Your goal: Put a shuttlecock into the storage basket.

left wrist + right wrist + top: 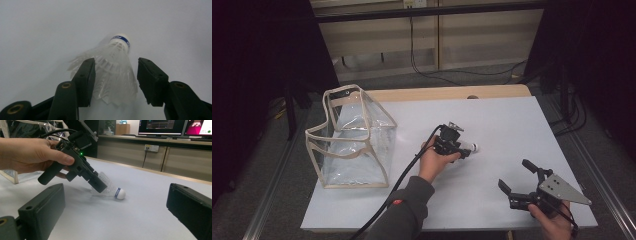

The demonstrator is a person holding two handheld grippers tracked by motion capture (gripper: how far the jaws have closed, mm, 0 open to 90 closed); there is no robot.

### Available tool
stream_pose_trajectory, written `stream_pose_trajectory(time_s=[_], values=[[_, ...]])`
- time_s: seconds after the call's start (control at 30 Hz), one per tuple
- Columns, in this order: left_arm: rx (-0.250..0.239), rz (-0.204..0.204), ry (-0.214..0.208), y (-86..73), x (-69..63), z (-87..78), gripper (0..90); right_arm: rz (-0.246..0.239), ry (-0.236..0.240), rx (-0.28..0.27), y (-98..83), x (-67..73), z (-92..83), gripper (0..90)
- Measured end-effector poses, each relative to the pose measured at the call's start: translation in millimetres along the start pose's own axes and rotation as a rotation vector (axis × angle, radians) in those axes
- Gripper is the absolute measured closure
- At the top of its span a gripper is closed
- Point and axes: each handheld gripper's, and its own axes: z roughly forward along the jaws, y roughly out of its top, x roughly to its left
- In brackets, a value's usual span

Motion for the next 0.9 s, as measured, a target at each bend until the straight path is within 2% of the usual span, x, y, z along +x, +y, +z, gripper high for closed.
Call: stream_pose_trajectory(time_s=[0.1,0.17,0.33,0.4,0.43,0.5,0.53,0.7,0.9], values=[[-0.021,0.009,-0.001,-1.1,-0.6,3.7,52.4,0.000,0.001,0.001,0.1,0.0,-0.1,1.9],[-0.034,-0.011,-0.011,-1.9,0.6,5.7,55.7,0.001,0.001,-0.001,-0.1,-0.2,0.1,1.9],[-0.075,-0.023,-0.027,-4.4,2.3,12.1,65.2,-0.001,0.002,-0.002,0.0,-0.4,-0.1,1.9],[-0.084,-0.015,-0.032,-5.0,1.9,13.5,71.7,0.001,0.001,-0.002,0.1,-0.6,-0.3,1.9],[-0.093,-0.021,-0.040,-5.3,1.3,13.5,73.6,0.001,0.000,-0.002,0.2,-0.6,-0.5,1.9],[-0.094,-0.045,-0.065,-5.7,2.3,12.4,84.3,0.001,0.001,-0.003,0.4,-1.0,-0.9,1.9],[-0.094,-0.057,-0.067,-6.0,2.9,11.7,86.0,0.003,0.000,-0.003,0.4,-1.1,-0.9,1.9],[-0.087,-0.066,-0.069,-6.4,6.6,4.2,87.4,0.000,0.000,-0.002,0.4,-0.5,-0.7,1.9],[-0.058,-0.077,-0.092,-2.8,8.6,-12.0,87.5,0.001,0.000,-0.002,0.2,-0.6,-0.5,1.9]])
